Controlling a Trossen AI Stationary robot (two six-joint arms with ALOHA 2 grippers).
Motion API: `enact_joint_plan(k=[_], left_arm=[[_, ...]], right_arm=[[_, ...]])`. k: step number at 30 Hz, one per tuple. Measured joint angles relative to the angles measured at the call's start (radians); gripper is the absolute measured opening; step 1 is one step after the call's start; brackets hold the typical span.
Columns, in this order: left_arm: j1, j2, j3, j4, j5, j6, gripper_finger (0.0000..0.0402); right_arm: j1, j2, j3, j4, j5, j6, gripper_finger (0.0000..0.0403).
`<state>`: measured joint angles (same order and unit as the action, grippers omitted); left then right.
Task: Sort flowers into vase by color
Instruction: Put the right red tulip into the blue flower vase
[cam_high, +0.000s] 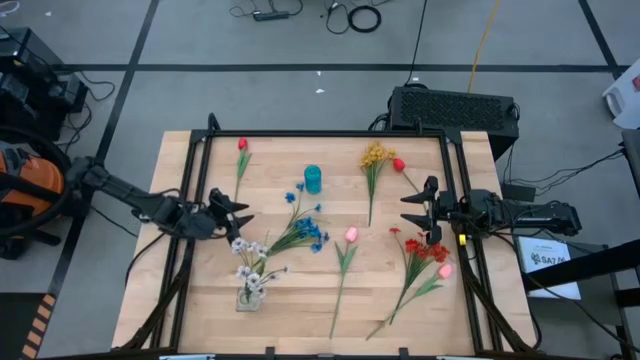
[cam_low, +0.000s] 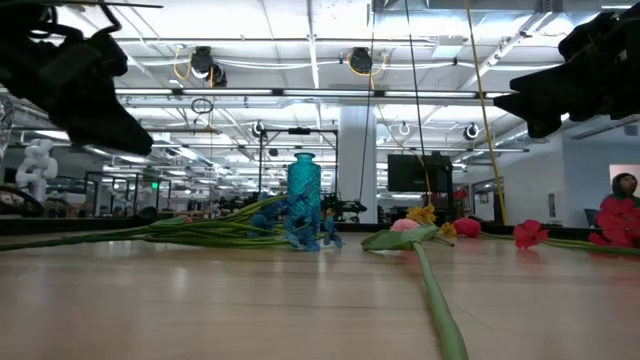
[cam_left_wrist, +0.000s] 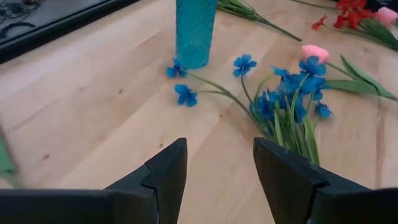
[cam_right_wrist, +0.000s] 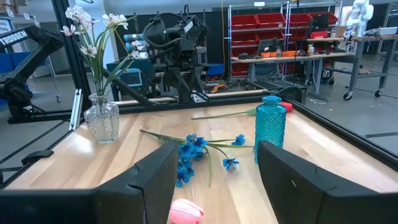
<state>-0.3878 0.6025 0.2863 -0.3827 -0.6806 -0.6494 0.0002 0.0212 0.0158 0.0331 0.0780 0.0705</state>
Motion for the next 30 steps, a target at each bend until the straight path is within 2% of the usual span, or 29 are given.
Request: enact_joint_plan(k=[5,11,16,21,26,30], left_arm=[[0.107,0.0,0.0,0.093,0.08,0.123,0.0191],[0.175,0.0,0.0,0.114,0.154,0.161,0.0191],[0.178,0.0,0.0,0.114,0.161,0.16,0.0191],[0.178,0.0,0.0,0.115,0.161,0.148,0.0191],[0.178,0.0,0.0,0.114,0.157,0.132,0.0191],[0.178,0.0,0.0,0.115,0.156,0.131,0.0191]], right_arm=[[0.0,0.0,0.0,0.037,0.0,-0.06,0.0212],[0.0,0.0,0.0,0.15,0.029,0.005,0.0212],[0.0,0.009,0.0,0.246,0.28,0.035,0.0212],[0.0,0.077,0.019,0.257,0.372,0.041,0.0212],[0.0,0.245,0.171,0.229,0.5,0.048,0.0207],[-0.014,0.45,0.368,0.031,0.664,0.068,0.0196]])
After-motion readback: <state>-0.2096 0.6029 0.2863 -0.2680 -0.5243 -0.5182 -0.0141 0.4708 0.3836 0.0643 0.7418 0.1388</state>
